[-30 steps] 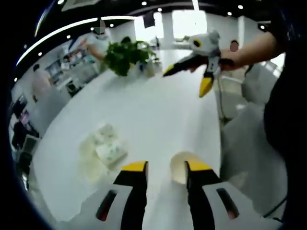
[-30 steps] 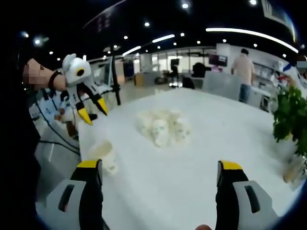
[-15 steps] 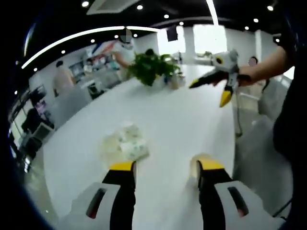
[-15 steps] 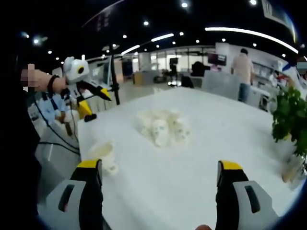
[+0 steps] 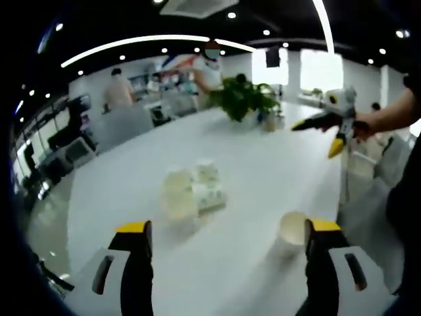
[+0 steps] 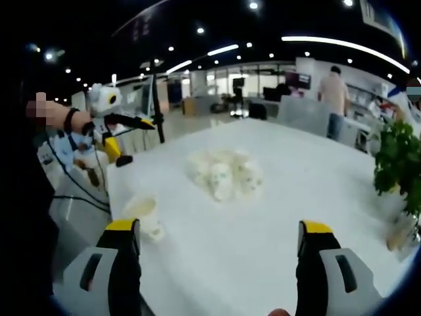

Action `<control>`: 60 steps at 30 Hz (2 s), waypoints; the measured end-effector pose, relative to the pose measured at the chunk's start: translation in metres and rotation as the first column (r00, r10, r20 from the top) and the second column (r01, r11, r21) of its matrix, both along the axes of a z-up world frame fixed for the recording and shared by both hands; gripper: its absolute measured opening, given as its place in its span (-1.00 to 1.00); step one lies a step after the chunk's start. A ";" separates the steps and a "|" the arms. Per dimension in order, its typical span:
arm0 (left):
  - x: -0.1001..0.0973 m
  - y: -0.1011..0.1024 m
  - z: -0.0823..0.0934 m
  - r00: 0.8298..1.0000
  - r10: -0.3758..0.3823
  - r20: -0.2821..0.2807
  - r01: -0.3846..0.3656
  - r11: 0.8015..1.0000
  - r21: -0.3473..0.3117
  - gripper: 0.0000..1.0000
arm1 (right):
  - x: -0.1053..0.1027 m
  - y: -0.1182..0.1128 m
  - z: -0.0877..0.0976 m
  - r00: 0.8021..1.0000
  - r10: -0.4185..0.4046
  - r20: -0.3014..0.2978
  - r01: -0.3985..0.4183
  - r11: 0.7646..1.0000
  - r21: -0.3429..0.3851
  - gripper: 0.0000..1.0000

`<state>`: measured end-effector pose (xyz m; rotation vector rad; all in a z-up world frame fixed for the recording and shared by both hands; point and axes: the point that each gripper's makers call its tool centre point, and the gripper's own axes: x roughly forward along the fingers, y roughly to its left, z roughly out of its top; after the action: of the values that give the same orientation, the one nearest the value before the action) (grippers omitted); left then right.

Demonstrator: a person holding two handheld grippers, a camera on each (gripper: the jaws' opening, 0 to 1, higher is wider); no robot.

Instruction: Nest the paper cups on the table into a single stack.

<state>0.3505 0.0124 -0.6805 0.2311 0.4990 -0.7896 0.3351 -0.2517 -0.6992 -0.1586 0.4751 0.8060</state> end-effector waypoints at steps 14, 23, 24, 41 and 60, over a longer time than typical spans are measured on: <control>-0.003 0.009 0.000 1.000 0.019 -0.004 -0.019 0.999 -0.037 1.00 | 0.003 0.002 0.005 1.000 -0.002 -0.002 0.002 1.000 -0.004 0.96; -0.008 0.010 -0.006 1.000 0.002 0.009 -0.001 1.000 -0.022 1.00 | 0.019 0.021 0.020 0.995 0.096 0.035 -0.093 0.993 -0.071 0.91; -0.009 0.011 -0.006 1.000 -0.001 0.013 0.001 1.000 -0.022 1.00 | 0.021 0.023 0.022 0.992 0.114 0.043 -0.110 0.990 -0.091 0.90; -0.001 0.058 -0.012 0.993 0.110 0.036 -0.109 0.993 -0.034 1.00 | 0.061 0.090 0.069 0.929 0.347 0.130 -0.313 0.923 -0.223 0.78; 0.009 0.068 -0.034 0.991 0.133 0.028 -0.132 0.991 -0.012 1.00 | 0.099 0.166 0.047 0.779 0.625 0.044 -0.571 0.737 -0.362 0.40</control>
<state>0.3596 0.0805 -0.7141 0.1973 0.4778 -0.6582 0.4344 -0.0860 -0.6525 -0.7205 0.3999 1.3388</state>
